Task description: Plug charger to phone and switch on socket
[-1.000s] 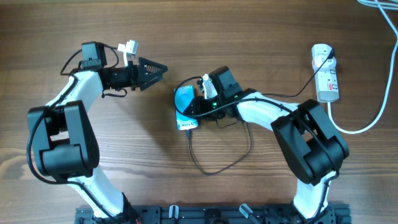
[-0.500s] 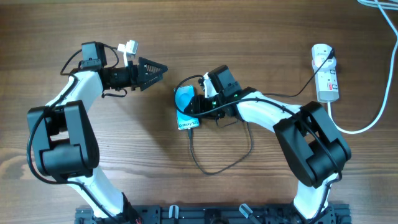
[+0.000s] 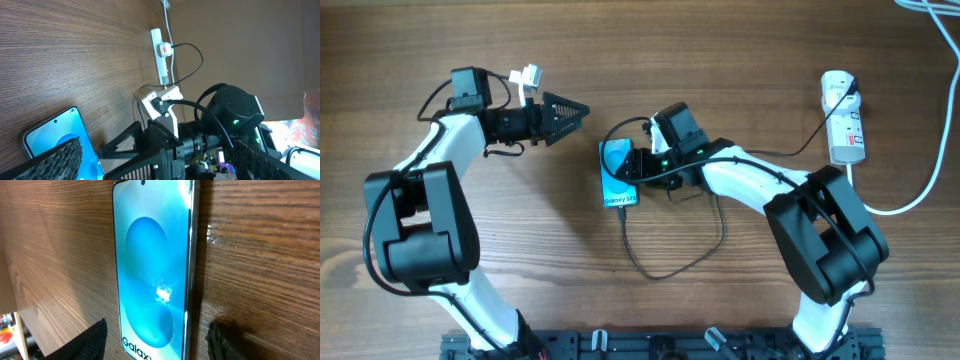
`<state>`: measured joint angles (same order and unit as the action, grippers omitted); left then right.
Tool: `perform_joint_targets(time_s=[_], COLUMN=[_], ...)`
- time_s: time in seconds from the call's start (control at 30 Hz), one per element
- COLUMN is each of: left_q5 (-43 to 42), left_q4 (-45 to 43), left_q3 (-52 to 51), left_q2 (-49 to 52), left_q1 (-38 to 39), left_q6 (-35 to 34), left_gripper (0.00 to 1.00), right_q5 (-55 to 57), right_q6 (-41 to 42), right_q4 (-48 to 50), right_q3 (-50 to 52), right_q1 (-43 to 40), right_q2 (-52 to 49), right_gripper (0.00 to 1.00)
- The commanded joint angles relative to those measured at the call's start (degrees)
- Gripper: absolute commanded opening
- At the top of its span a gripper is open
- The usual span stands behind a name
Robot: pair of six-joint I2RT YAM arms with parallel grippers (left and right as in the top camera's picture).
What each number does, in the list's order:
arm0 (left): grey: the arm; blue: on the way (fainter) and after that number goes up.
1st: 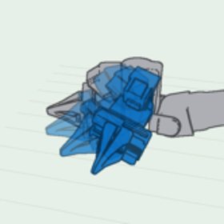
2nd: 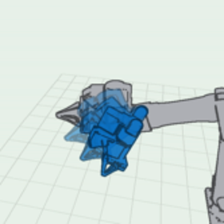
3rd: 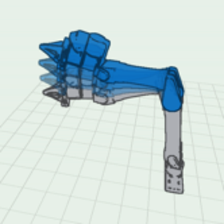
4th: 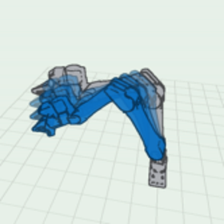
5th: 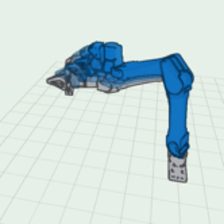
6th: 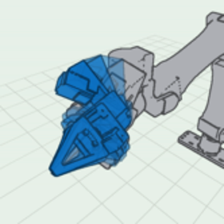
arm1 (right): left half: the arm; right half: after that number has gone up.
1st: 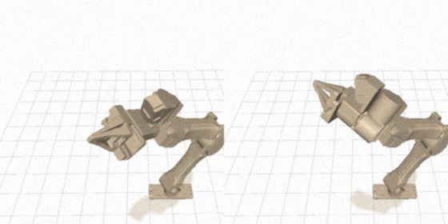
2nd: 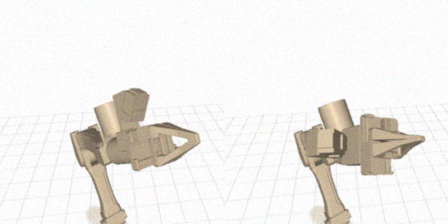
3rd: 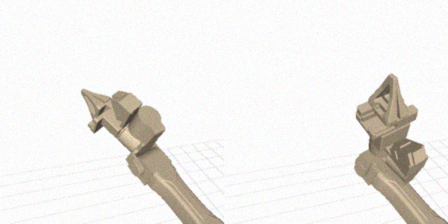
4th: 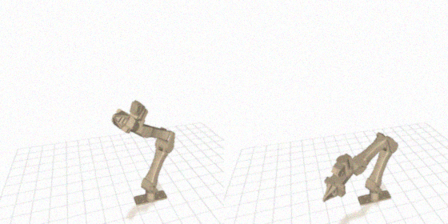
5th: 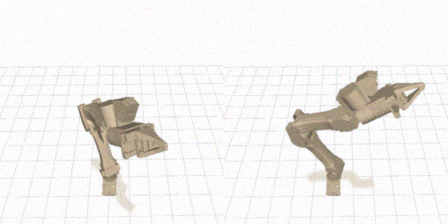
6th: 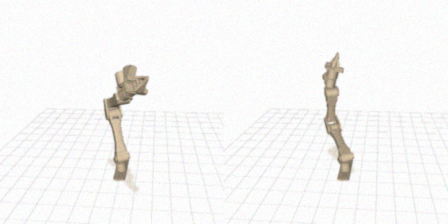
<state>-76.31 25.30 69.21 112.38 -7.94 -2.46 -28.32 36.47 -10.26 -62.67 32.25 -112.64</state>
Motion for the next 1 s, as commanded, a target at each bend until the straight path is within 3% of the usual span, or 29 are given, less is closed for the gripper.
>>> perform_joint_targets(time_s=[0.0,0.37,0.57,0.77,0.87,0.97], left_q5=[0.0,0.2,9.5,14.4,20.2,23.2], left_q4=[0.0,0.0,0.2,0.2,0.2,0.2], left_q3=[0.2,0.2,0.2,0.2,0.2,0.2], left_q2=[-1.0,-1.0,-1.0,-1.0,-1.0,-1.0], left_q1=[-0.1,-0.1,-0.1,-0.1,-0.1,-0.1], left_q6=[0.5,0.5,0.5,0.5,0.5,0.5], left_gripper=[1.0,1.0,1.0,1.0,1.0,1.0], right_q5=[-0.7,-4.8,-4.6,0.1,2.9,13.0], right_q6=[1.4,2.5,0.3,-5.8,-11.5,-15.6], right_q4=[-2.6,-3.7,-6.8,-23.4,-37.5,-49.0], right_q3=[1.8,1.8,-0.4,-9.0,-18.8,-29.5], right_q1=[-0.3,0.5,-1.5,-7.5,-11.3,-13.5], right_q2=[-2.3,-2.3,3.6,12.3,13.5,13.5], right_gripper=[0.66,0.8,0.79,0.8,0.81,0.84])
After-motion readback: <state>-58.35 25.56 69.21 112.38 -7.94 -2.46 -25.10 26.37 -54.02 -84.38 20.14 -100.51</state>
